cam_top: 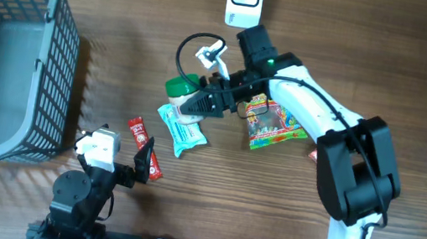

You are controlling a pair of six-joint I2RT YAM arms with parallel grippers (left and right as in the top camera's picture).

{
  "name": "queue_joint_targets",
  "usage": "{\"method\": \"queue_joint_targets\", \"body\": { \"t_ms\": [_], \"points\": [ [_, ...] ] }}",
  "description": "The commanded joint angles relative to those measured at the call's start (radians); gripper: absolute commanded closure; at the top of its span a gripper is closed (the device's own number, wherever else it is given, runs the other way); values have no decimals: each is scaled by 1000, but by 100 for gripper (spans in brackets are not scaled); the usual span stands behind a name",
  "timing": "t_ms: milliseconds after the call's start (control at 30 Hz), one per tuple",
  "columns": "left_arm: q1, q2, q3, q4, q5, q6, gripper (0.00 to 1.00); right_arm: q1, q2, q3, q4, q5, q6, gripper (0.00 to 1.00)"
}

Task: Scan the item barcode
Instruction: 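Carry the jar to the white scanner and hold it over the scanner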

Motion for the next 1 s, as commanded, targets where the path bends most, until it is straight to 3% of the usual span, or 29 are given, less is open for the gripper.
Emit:
{"method": "queue_joint_targets", "body": {
  "t_ms": [0,300,433,633,967],
  "points": [
    [5,-1,-3,2,15,-6,0,-51,11,3,10,328,129,51],
    [5,-1,-3,2,15,-6,0,-150,11,63,88,766,167,50],
    [5,-1,-3,2,15,-6,0,-128,11,153,161,1027,168,40],
    [5,-1,-3,2,15,-6,0,-85,11,240,321,1440,89,32],
    [5,-1,-3,2,15,-6,0,-96,150,241,705,1503,72,32]
  ]
}}
